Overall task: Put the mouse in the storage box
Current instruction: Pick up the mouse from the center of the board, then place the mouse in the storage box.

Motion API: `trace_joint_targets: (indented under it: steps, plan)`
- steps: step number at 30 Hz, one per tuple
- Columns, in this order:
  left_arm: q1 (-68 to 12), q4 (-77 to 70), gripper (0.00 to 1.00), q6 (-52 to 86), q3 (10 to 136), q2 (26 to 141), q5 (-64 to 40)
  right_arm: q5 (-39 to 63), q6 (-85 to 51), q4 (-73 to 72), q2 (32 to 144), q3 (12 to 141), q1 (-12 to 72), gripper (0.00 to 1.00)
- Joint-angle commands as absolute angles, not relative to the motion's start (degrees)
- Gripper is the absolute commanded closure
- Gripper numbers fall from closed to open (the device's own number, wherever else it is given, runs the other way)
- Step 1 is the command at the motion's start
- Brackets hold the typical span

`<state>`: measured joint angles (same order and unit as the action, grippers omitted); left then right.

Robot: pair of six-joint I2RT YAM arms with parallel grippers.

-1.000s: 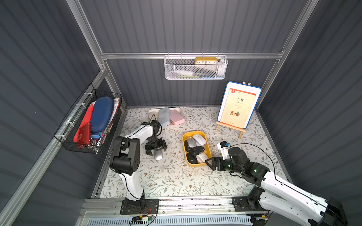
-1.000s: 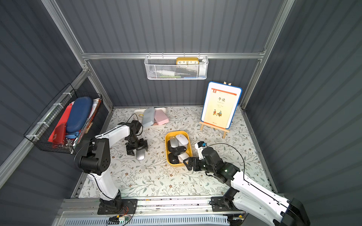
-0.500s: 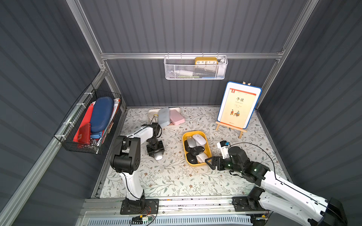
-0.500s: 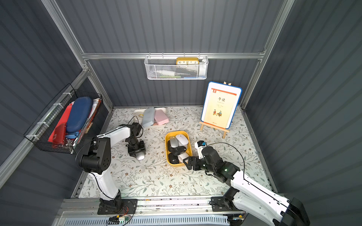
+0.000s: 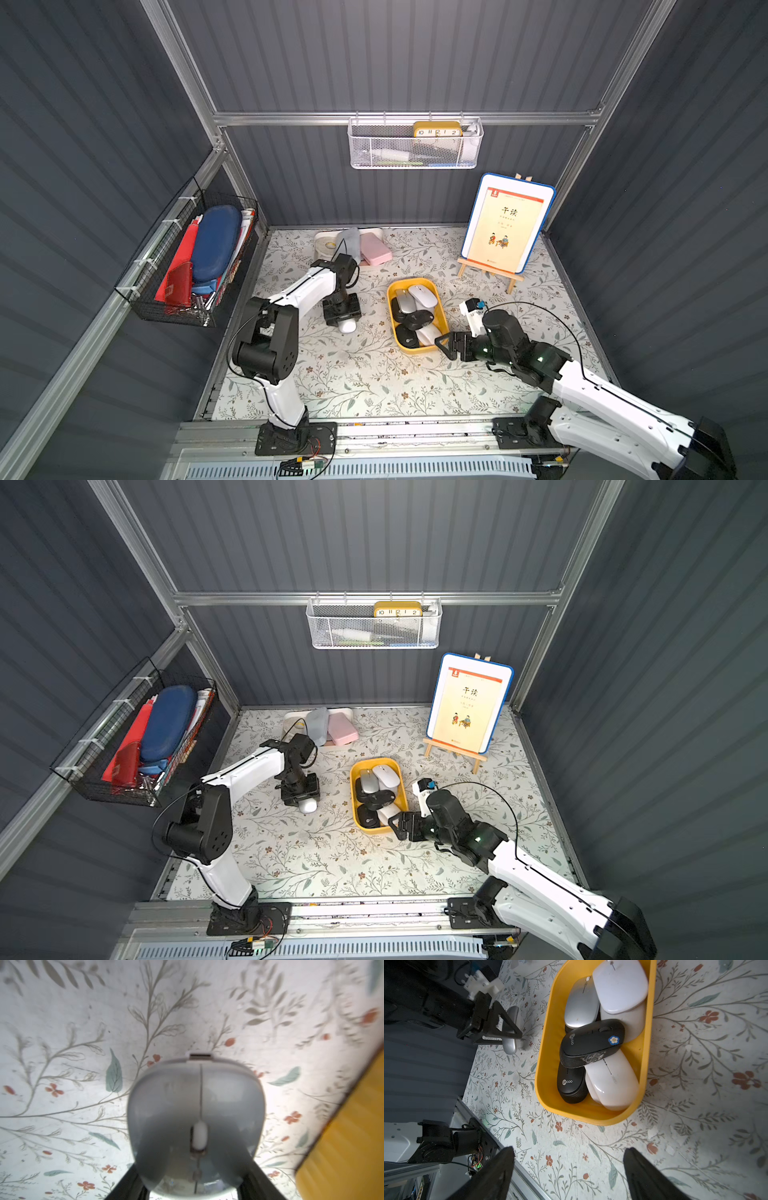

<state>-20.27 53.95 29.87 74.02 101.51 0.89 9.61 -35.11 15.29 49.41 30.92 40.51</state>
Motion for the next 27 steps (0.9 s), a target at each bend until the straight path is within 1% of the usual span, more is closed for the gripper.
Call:
trace_joint_targets:
  steps: [1,4,6,10,13,17,21,27]
  plan:
    - [-21.32,56.93,0.52,33.77,77.38,96.40,1.40,4.77,-35.91,19.22,47.96,32.24,40.56,0.13]
    - [-24.00,55.62,0.52,36.47,79.25,93.81,-1.94,0.97,-35.74,22.08,45.08,32.20,40.44,0.13]
    - [-26.49,53.88,0.52,38.30,80.41,94.01,-4.58,0.62,-35.49,22.96,43.97,31.99,40.06,0.13]
    - [-32.67,49.81,0.52,40.17,86.69,99.23,-8.68,2.37,-36.41,22.85,45.70,31.80,39.90,0.13]
    - [-35.80,46.32,0.52,41.40,89.92,104.37,-11.80,3.30,-36.43,23.65,46.07,32.40,39.86,0.13]
    - [-37.79,44.26,0.51,41.60,94.40,109.53,-11.77,2.41,-35.56,24.23,43.98,33.21,39.84,0.13]
    - [-38.47,43.46,0.50,41.23,96.78,114.09,-13.11,2.45,-34.87,25.75,45.05,34.79,39.86,0.13]
    - [-38.94,44.29,0.46,40.96,95.88,116.61,-12.62,2.81,-35.11,25.54,44.59,34.35,39.90,0.13]
